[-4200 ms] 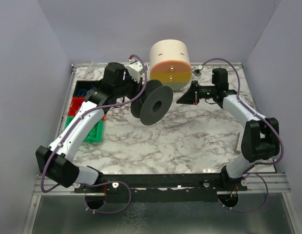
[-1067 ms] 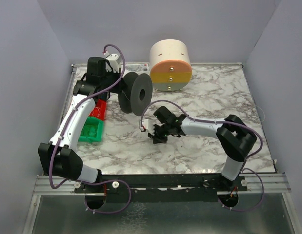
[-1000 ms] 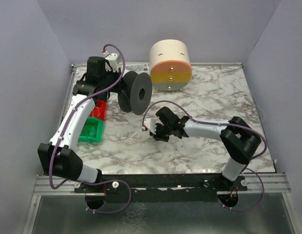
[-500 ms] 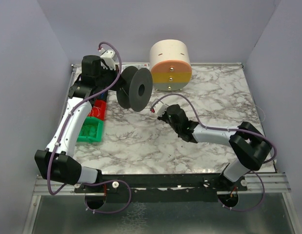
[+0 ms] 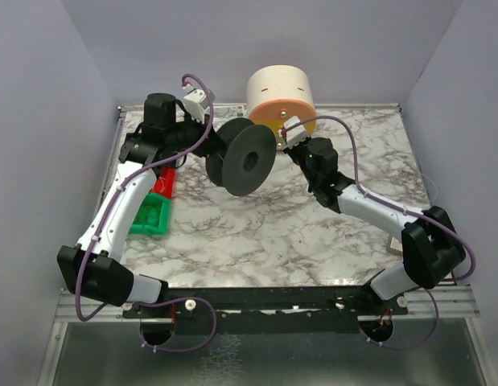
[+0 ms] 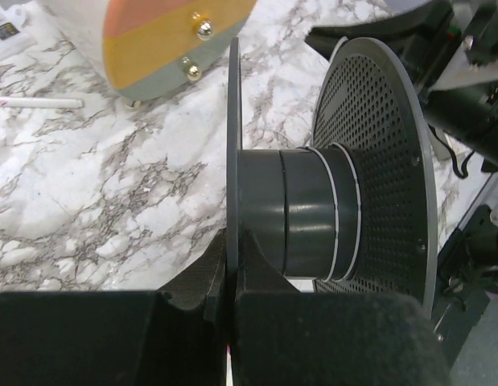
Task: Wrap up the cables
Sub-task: Wrap the cable around the cable reel.
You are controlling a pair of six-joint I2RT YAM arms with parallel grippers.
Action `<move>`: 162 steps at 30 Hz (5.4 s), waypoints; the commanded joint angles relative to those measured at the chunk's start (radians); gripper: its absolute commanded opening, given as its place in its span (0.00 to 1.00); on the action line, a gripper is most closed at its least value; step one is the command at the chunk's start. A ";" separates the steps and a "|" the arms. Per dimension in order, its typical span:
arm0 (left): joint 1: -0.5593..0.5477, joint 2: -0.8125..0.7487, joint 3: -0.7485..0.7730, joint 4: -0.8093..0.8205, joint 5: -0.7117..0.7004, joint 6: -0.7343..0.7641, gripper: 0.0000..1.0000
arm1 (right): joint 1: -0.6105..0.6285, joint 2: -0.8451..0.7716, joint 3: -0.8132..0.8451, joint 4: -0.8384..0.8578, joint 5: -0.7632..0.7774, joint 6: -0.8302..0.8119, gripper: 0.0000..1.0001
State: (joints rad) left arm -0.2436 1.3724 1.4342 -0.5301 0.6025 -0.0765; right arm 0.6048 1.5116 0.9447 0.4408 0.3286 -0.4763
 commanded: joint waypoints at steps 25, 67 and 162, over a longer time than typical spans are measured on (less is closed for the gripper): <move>-0.192 0.002 0.041 -0.130 -0.343 0.254 0.00 | -0.179 -0.034 0.601 -0.933 -0.669 -0.027 0.00; -0.295 -0.020 -0.042 -0.091 -0.449 0.361 0.00 | -0.318 0.038 0.377 -0.195 -1.713 1.217 0.01; -0.003 -0.018 0.180 -0.067 -0.103 0.072 0.00 | -0.304 0.154 0.143 -0.358 -1.504 0.760 0.01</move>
State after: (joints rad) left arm -0.2451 1.3659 1.5654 -0.6239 0.5785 -0.0212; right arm 0.3073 1.6814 1.1110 0.2138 -0.9905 0.3714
